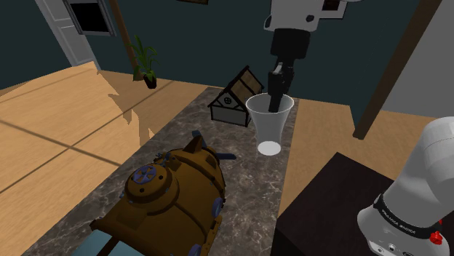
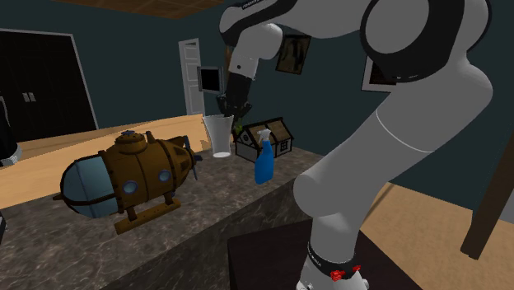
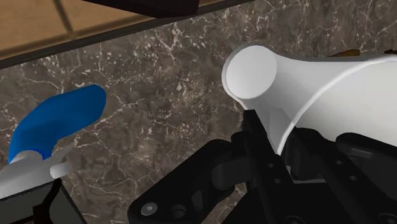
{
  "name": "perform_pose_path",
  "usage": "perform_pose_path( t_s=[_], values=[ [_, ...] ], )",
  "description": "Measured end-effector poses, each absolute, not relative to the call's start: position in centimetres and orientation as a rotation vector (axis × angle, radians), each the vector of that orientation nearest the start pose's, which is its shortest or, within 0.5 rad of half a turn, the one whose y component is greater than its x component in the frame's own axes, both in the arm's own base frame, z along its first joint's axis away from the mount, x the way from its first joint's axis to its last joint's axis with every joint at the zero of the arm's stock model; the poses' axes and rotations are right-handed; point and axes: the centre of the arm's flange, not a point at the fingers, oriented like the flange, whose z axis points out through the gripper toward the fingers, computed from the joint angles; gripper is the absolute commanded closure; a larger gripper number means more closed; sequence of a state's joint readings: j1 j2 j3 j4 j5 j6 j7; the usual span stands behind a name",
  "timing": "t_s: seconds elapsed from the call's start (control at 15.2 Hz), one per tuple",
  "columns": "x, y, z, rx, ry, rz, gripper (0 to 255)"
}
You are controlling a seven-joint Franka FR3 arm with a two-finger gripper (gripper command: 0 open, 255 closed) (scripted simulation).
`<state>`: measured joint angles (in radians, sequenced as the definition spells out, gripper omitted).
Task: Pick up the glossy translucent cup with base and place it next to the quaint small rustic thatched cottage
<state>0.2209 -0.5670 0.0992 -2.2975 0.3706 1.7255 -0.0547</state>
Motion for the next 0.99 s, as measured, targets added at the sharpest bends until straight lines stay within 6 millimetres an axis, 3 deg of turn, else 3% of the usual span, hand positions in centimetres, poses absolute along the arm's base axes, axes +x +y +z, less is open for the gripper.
perform_pose_path(
  t_s=[0.86, 0.99],
  values=[
    [35.1, 15.8, 62.8, -2.799, -0.423, 0.064, 255],
    [35.9, 14.4, 63.1, -2.799, -0.423, 0.063, 255]
  ],
)
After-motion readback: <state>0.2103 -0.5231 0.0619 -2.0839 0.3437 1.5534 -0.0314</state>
